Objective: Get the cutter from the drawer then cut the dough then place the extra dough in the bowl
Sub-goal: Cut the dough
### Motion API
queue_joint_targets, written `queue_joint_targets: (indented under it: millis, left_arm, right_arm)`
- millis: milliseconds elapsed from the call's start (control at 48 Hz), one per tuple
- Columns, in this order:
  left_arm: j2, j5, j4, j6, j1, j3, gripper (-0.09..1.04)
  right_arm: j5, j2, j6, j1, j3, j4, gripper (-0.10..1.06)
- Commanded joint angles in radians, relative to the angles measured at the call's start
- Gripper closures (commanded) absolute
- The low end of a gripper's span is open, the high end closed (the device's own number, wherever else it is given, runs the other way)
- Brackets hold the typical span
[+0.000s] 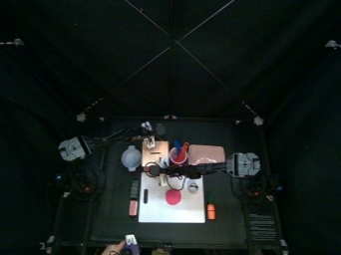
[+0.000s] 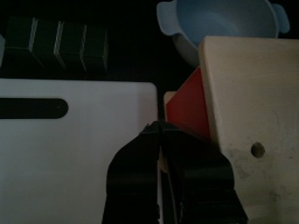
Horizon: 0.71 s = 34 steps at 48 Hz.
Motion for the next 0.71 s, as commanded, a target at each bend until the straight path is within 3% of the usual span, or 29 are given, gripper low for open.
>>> queue_joint_targets:
  millis: [21,458,708]
  left_arm:
    - [-0.037,-0.018,-0.003,0.0,-0.002,-0.012,0.54]
    - [-0.028,-0.026,0.0,0.003,0.0,-0.003,0.54]
    - [-0.029,-0.034,0.0,0.003,0.0,0.011,0.54]
  right_arm:
    - [0.006,-0.048,-0.005,0.005,-0.02,-0.003,0.86]
    - [0.028,-0.034,-0.003,-0.023,-0.041,-0.101,0.87]
    - [0.037,-0.034,0.006,-0.017,-0.048,-0.101,0.87]
